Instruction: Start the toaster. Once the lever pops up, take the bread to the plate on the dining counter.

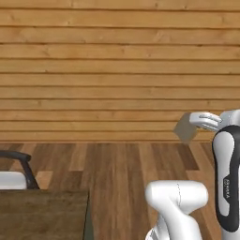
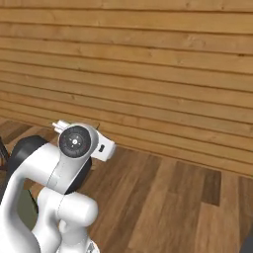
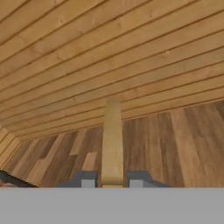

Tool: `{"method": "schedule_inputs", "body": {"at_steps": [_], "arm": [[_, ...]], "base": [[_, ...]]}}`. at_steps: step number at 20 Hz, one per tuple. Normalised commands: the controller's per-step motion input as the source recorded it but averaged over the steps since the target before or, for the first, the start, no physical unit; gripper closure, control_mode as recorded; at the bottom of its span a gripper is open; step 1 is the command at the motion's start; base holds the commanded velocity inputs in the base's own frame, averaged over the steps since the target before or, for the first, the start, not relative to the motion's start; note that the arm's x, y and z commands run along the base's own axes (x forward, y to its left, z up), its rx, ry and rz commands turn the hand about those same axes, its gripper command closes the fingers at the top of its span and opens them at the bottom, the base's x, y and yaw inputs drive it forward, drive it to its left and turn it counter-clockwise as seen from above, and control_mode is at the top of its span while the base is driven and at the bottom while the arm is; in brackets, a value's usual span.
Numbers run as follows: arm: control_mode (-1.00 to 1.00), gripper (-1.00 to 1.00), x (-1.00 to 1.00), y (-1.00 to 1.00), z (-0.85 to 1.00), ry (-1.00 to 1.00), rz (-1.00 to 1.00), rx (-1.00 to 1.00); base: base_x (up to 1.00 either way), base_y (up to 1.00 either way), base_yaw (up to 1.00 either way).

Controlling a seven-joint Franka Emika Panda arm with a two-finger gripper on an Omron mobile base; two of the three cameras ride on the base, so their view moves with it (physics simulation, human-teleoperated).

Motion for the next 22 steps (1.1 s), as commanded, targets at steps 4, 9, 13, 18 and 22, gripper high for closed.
{"method": "schedule_inputs", "body": {"at_steps": [4,9,13,18,22], "arm": [[1.0,1.0,0.0,0.0,0.0,0.0,0.0,0.0],[1.0,1.0,0.0,0.0,0.0,0.0,0.0,0.0],[1.0,1.0,0.0,0.0,0.0,0.0,0.0,0.0],[1.0,1.0,0.0,0.0,0.0,0.0,0.0,0.0],[1.0,1.0,0.0,0.0,0.0,0.0,0.0,0.0]], "base": [[1.0,0.0,0.08],[1.0,0.01,0.22],[1.0,0.1,0.31],[1.0,0.11,0.39],[1.0,0.15,0.53]]}}
